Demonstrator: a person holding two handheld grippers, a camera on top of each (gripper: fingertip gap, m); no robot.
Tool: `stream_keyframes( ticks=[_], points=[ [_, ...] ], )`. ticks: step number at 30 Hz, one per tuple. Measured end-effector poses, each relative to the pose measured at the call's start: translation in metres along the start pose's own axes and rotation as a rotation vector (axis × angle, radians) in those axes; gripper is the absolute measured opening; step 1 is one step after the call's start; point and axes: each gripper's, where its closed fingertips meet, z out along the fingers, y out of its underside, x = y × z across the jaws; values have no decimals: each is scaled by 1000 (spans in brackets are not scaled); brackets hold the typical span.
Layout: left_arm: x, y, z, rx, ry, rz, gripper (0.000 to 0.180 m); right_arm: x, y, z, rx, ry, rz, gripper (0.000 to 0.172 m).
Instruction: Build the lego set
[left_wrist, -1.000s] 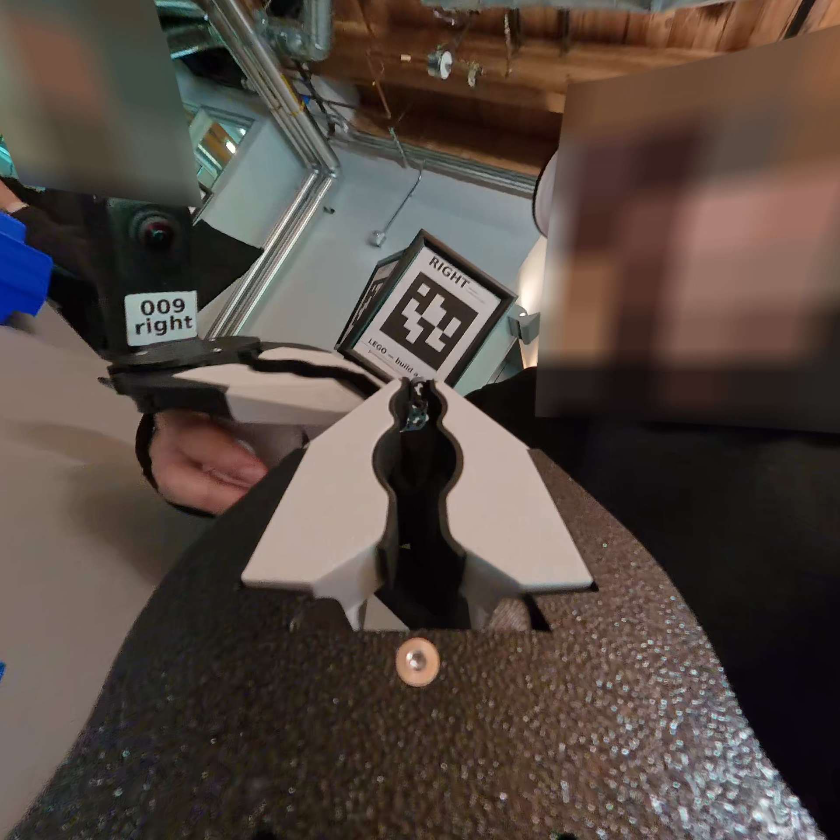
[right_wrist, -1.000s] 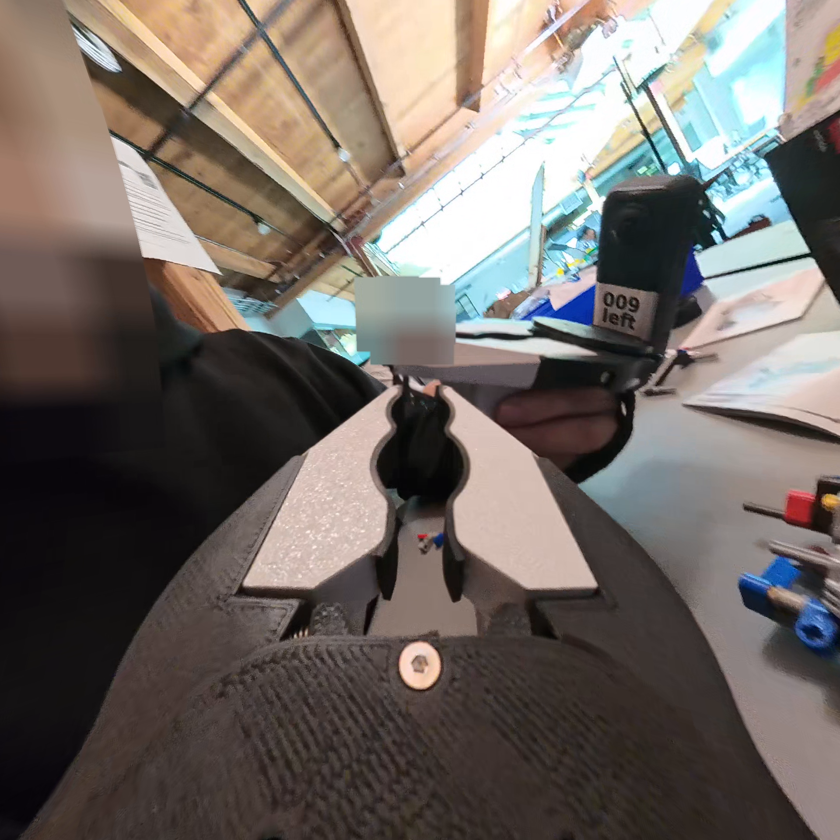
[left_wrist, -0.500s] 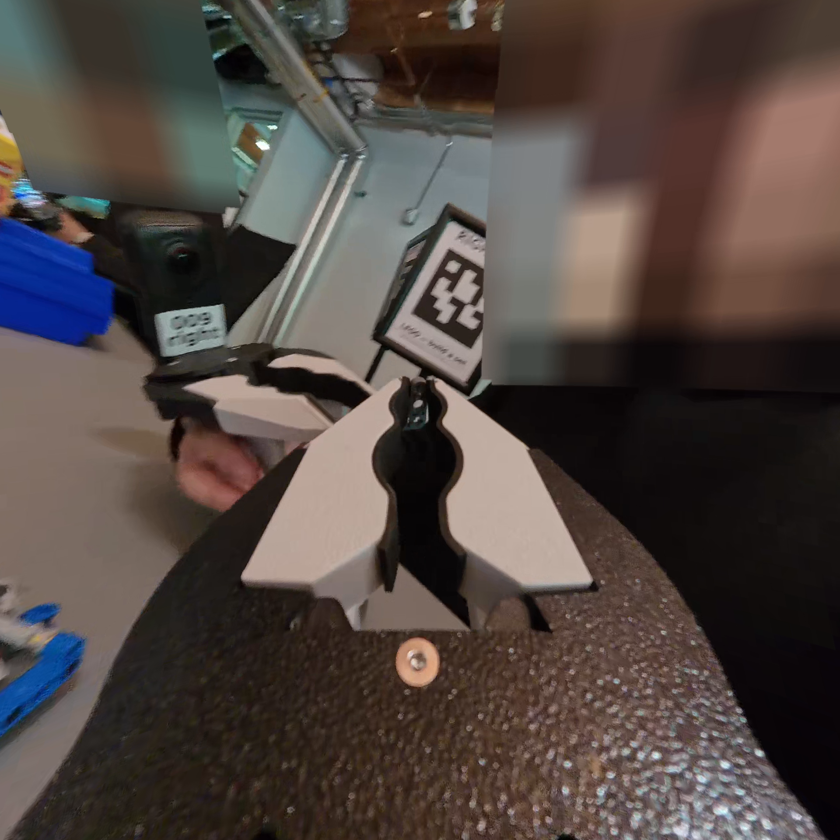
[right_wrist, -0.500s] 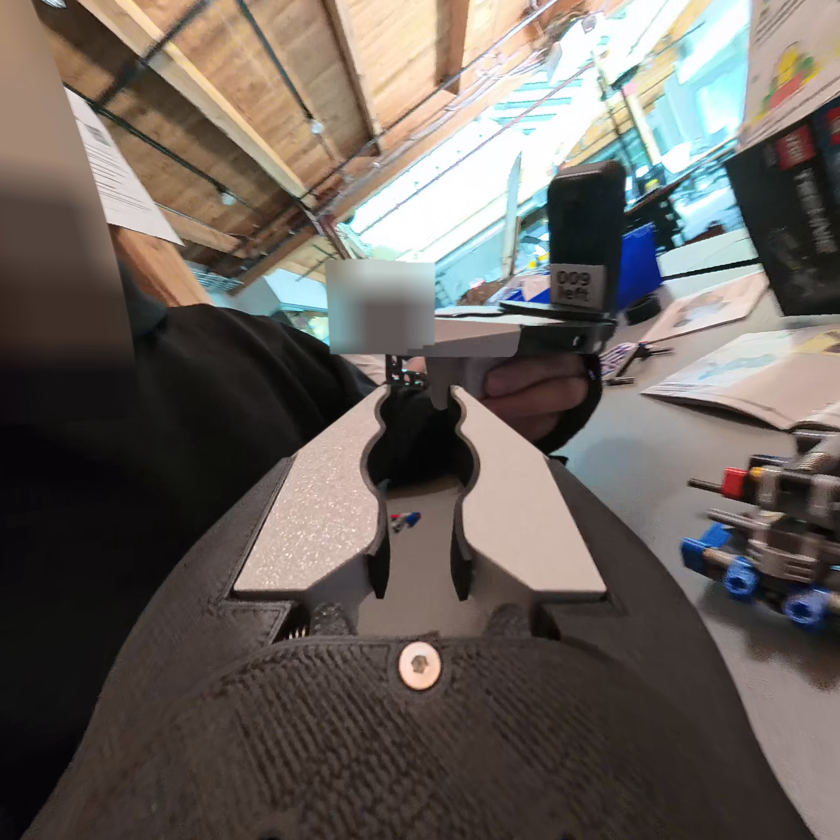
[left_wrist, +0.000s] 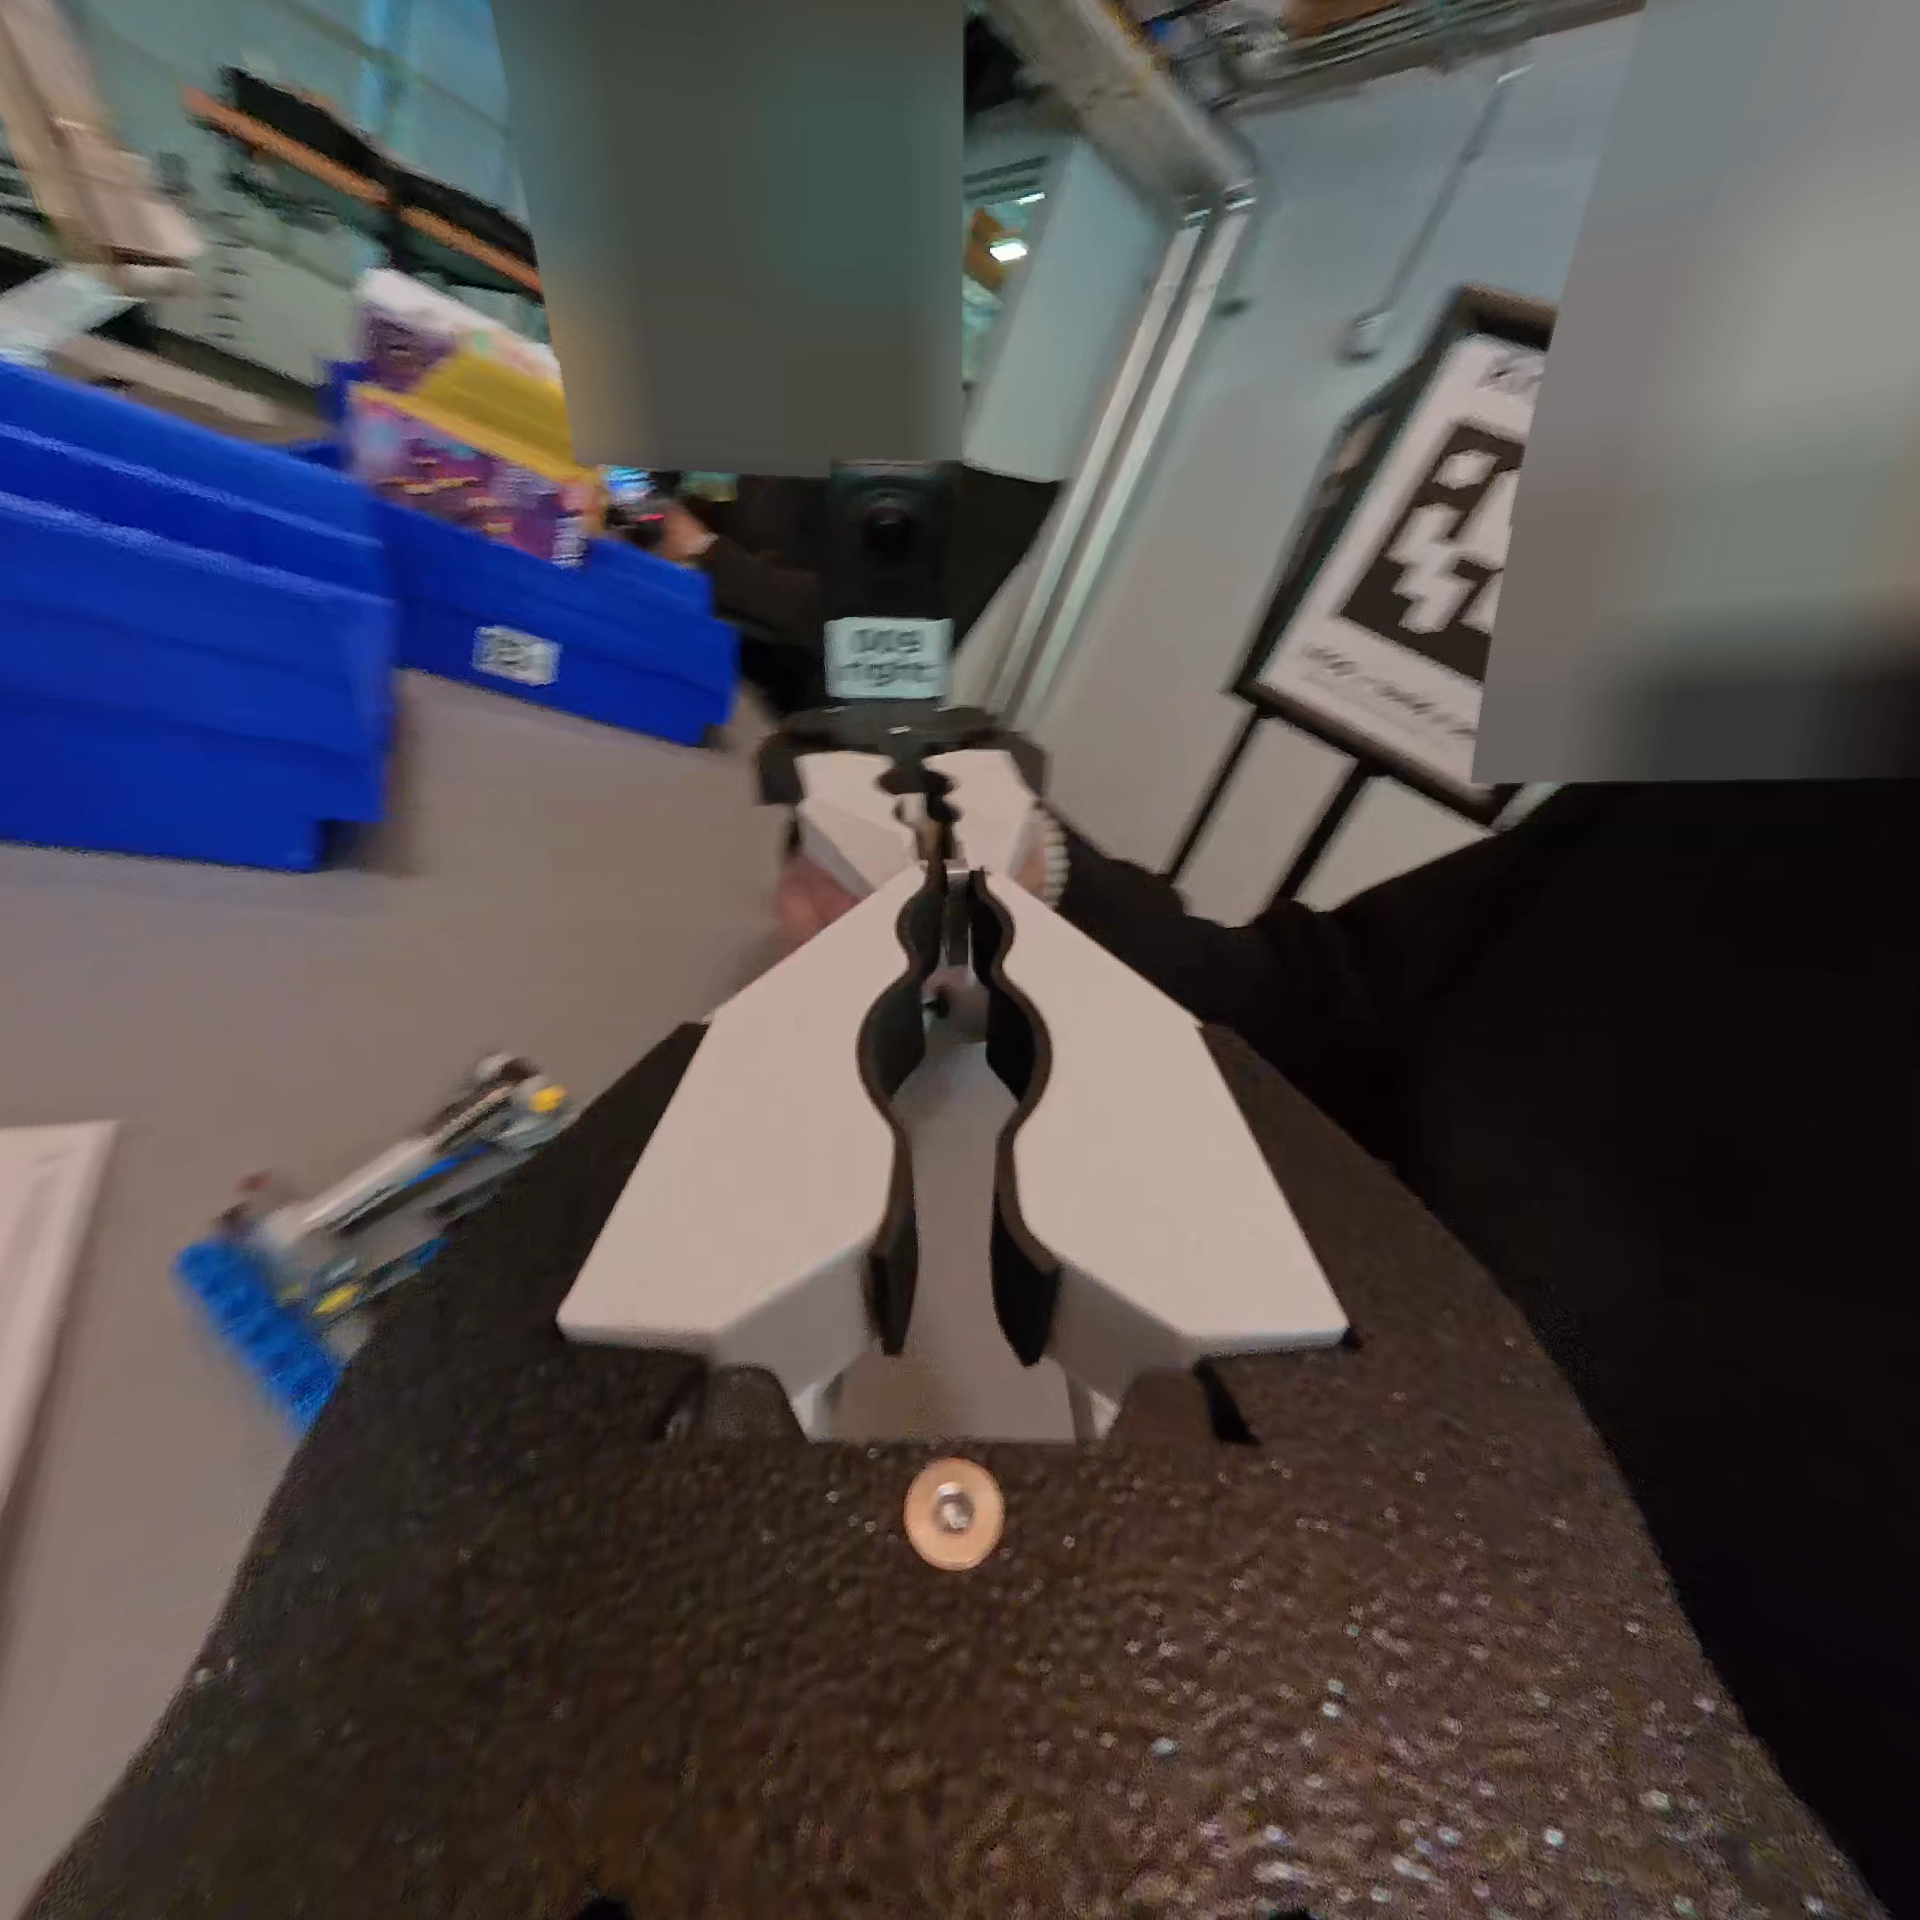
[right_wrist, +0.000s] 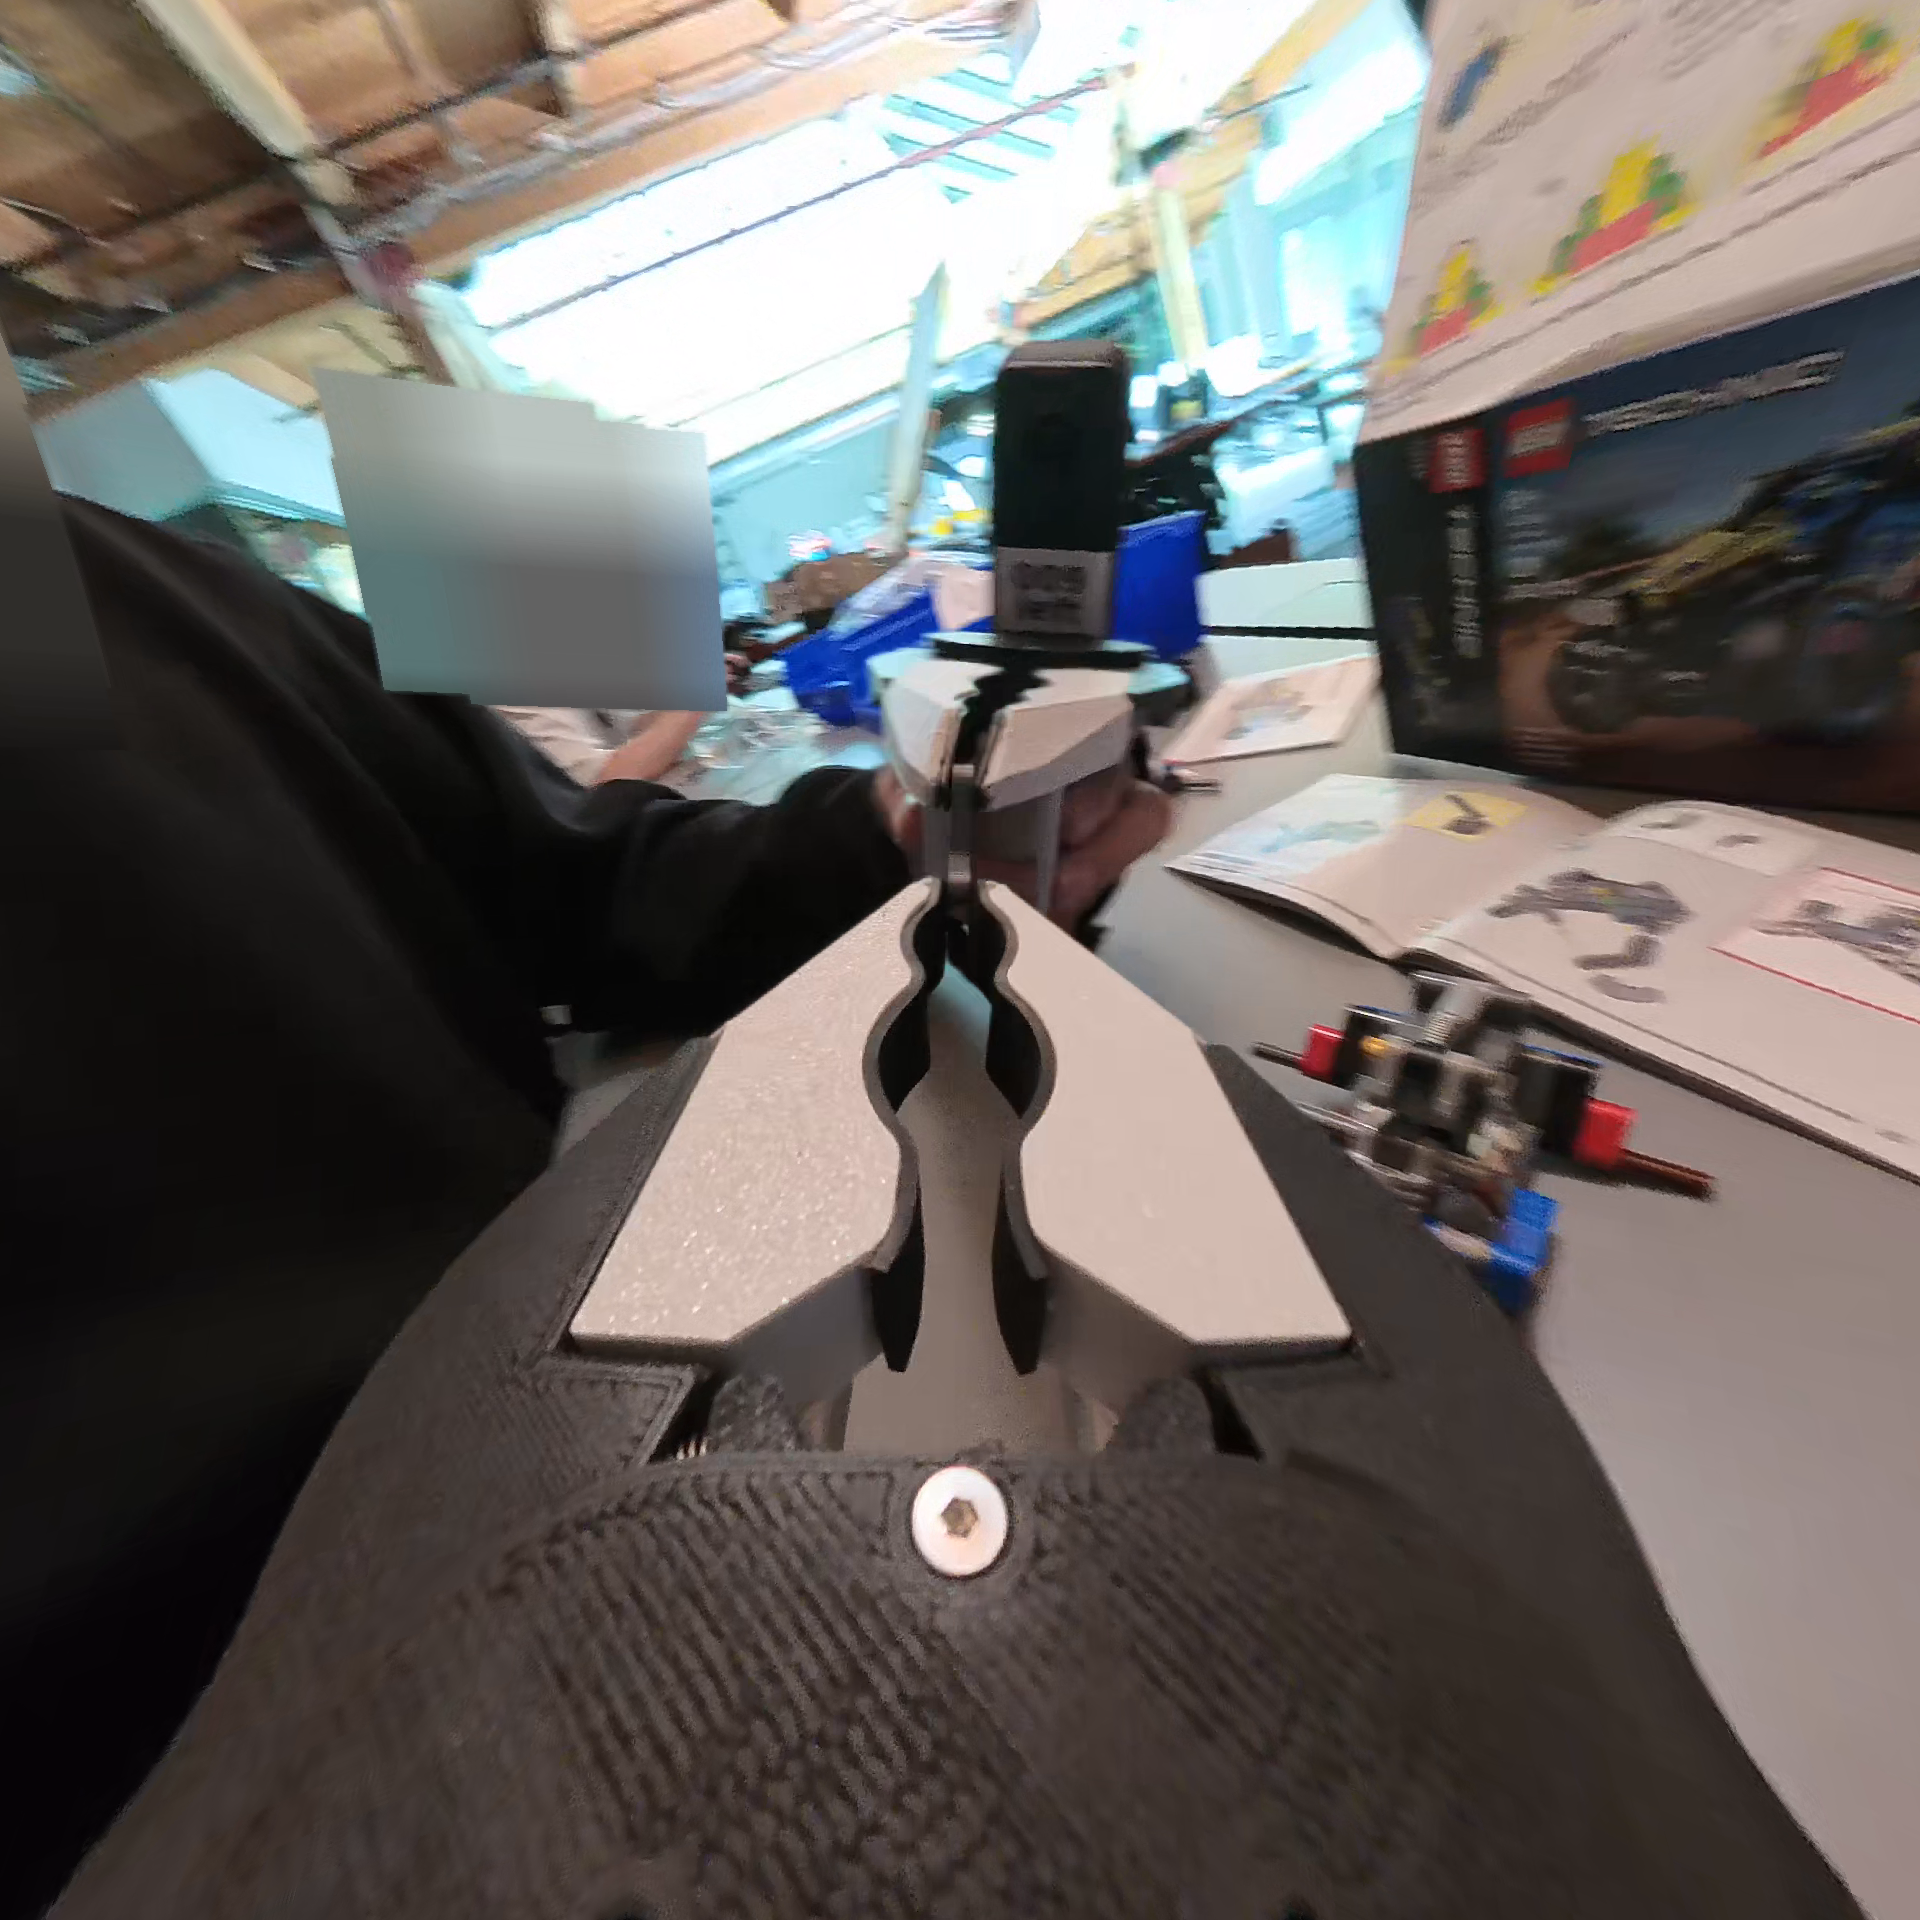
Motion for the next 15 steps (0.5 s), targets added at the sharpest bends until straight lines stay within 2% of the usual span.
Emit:
stream_keyframes(
  ticks=[5, 8, 11, 15],
  points=[
    [-34, 6, -7, -63, -268, 100, 1, 33, 4, -4, -42, 239, -36, 2],
    [-54, 3, -15, -20, -458, 79, 7, 48, -1, -8, -41, 395, -132, 1],
    [-57, 8, -18, 48, -546, -13, 14, 53, -10, -13, -26, 502, -224, 0],
    [-59, 11, -18, 104, -611, -59, 20, 48, 1, 0, -90, 497, -268, 0]
  ],
)
